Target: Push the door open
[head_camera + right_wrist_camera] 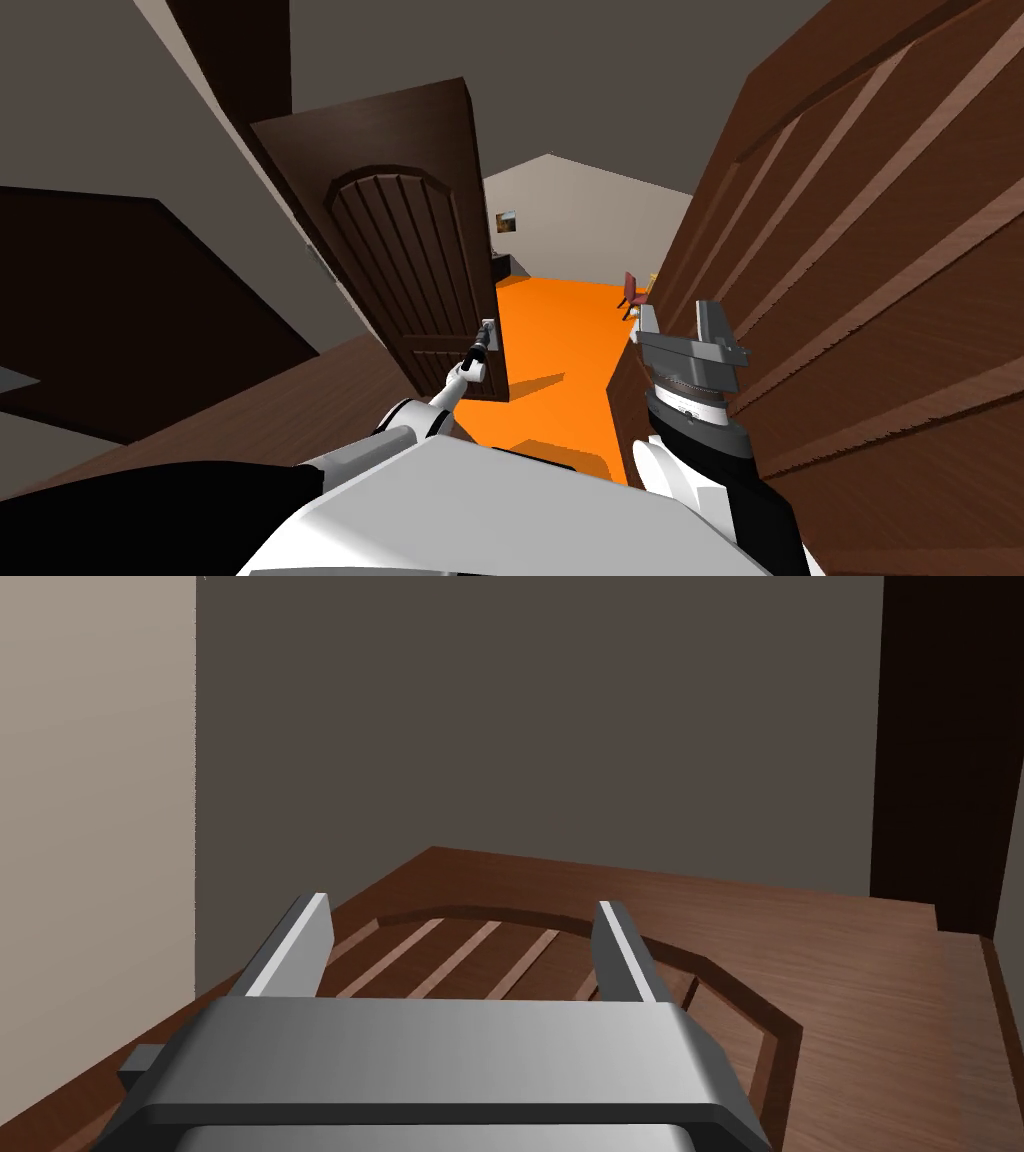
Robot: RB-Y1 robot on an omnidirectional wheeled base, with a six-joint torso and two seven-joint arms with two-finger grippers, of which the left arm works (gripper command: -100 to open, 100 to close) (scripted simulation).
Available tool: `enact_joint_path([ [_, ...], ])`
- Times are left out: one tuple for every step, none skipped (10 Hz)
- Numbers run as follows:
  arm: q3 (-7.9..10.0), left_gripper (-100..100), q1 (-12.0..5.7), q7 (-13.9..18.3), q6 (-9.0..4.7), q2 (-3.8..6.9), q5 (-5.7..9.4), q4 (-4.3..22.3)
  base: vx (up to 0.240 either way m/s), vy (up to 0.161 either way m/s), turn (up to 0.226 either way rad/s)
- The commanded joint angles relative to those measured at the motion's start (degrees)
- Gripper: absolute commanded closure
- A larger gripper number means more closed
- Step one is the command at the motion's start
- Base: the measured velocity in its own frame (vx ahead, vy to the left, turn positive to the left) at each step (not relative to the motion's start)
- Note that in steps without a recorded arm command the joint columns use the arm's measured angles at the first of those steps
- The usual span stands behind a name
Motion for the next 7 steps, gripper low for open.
enact_joint_path([
  [1.38, 100, 0.73, 0.0, 0.22, 1.44, 0.39, -1.2, 0.176, -0.173, 0.066],
  [1.38, 100, 0.73, 0.0, 0.22, 1.44, 0.39, -1.2, 0.136, -0.098, 0.049],
  [1.38, 100, 0.73, 0.0, 0.22, 1.44, 0.39, -1.2, 0.058, -0.012, 0.006],
  [2.74, 100, 0.78, -0.4, 0.17, 1.96, 0.74, -0.9, 0.118, -0.089, 0.047],
  [2.74, 100, 0.78, -0.4, 0.17, 1.96, 0.74, -0.9, 0.124, -0.109, 0.072],
  [3.63, 100, 0.81, -0.7, 0.14, 2.29, 0.97, -0.7, 0.132, -0.138, 0.082],
  [3.87, 100, 0.82, -0.8, 0.13, 2.39, 1.03, -0.7, 0.146, -0.124, 0.074],
])
